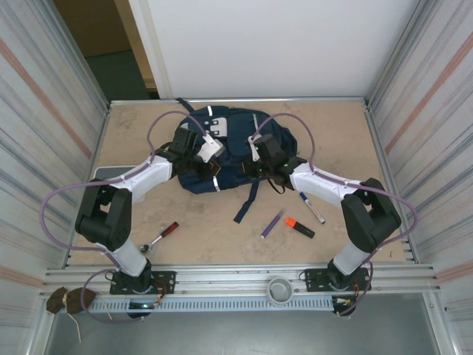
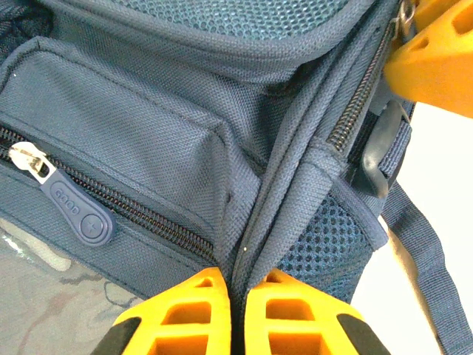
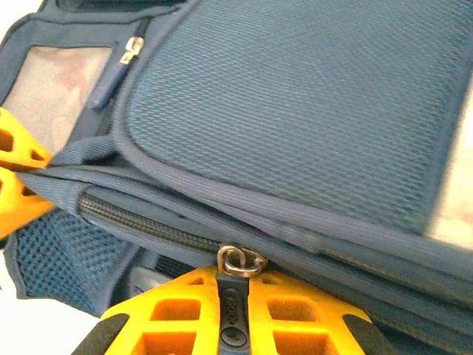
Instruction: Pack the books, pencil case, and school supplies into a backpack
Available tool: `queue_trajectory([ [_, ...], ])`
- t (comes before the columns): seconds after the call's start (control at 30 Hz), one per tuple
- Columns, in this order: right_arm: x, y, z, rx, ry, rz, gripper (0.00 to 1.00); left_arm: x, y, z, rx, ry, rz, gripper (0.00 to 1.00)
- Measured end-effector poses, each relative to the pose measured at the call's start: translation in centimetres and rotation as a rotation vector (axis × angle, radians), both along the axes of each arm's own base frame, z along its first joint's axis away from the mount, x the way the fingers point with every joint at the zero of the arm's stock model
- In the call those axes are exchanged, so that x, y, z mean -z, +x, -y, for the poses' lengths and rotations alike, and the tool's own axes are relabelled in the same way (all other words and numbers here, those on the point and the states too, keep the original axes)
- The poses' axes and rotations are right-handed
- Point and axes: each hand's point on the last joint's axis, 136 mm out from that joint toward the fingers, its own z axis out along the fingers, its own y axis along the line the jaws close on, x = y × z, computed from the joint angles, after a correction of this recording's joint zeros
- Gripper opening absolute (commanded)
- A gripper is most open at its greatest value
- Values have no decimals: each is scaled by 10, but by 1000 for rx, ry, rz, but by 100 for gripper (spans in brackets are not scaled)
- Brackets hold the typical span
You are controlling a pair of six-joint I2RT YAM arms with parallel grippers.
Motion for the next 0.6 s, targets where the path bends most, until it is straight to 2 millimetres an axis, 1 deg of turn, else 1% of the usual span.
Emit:
queue_trajectory([
  [0.1, 2, 0, 19, 27, 8, -16, 3, 1, 0, -2, -3, -1, -2, 0],
  [0.17, 3, 0, 30, 41, 15, -27, 7, 1, 0, -3, -6, -1, -5, 0],
  [0.23, 5, 0, 37, 44, 19, -35, 11, 2, 0, -4, -4, -6, -9, 0],
  [0.47, 8, -1, 36, 10, -21, -13, 27, 4, -1, -7, -7, -17, -22, 0],
  [0.6, 17, 0, 37, 9, -83, 2, 34, 4, -1, -8, -7, -18, -23, 0],
])
